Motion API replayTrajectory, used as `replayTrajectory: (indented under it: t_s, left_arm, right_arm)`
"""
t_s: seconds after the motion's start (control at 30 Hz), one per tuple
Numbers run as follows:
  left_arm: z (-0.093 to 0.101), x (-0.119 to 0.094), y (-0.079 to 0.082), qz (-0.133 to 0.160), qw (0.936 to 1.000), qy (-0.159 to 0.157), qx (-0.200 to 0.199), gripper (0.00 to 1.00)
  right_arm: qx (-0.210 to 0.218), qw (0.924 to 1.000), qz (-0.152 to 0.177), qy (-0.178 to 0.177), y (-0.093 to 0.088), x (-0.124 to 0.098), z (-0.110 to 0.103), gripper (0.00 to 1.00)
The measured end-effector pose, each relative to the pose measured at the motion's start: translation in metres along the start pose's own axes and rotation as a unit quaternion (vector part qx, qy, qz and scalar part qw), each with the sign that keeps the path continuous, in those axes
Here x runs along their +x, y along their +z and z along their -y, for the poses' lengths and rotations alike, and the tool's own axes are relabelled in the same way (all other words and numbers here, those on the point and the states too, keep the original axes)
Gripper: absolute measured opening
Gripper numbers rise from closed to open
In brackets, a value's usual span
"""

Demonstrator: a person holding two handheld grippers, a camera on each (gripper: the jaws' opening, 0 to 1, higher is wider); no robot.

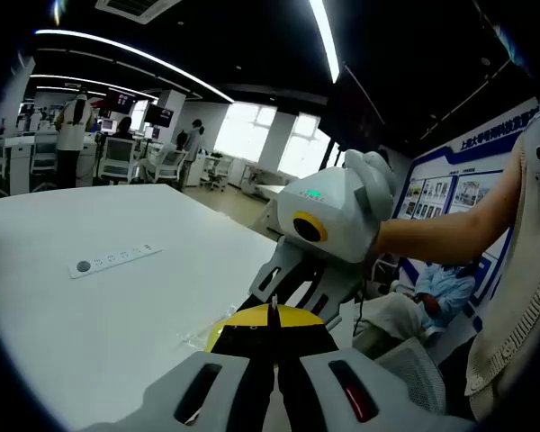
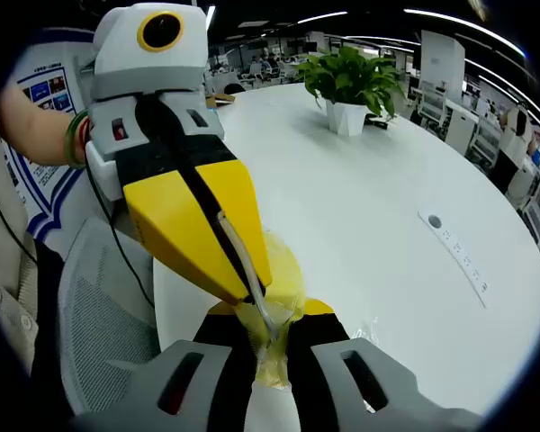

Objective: Compare the silicone blocks by pressing each to a similar depth, holding the contact briefly, and releasing to observe deformation and rebound differences across the visible hardness samples.

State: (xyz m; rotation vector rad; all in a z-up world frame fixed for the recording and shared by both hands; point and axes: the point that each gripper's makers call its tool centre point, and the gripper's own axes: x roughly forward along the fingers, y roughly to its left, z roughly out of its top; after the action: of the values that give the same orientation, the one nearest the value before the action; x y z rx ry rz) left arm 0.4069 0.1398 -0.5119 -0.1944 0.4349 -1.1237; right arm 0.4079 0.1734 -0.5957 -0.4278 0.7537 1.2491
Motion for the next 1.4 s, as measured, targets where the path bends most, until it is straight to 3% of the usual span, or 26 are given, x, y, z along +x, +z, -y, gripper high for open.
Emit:
replayTrajectory:
  t_s: [0.57, 1.4]
  left_arm:
    - [0.0005, -0.0015, -0.0020, -0.003, 1.0000, 0.001, -0.003, 0.00]
    - [-0.0027, -0.0087, -0.0024, 0.004, 0.9998, 0.009, -0.015, 0.00]
  right_arm:
    - [-0.001, 1.0000, 0.002, -0.003, -0.0002, 0.0012, -0.0005, 0.09]
    - [-0.033, 0.9991, 0.027, -0.005, 0.0069, 0.0048, -0.0017, 0.20]
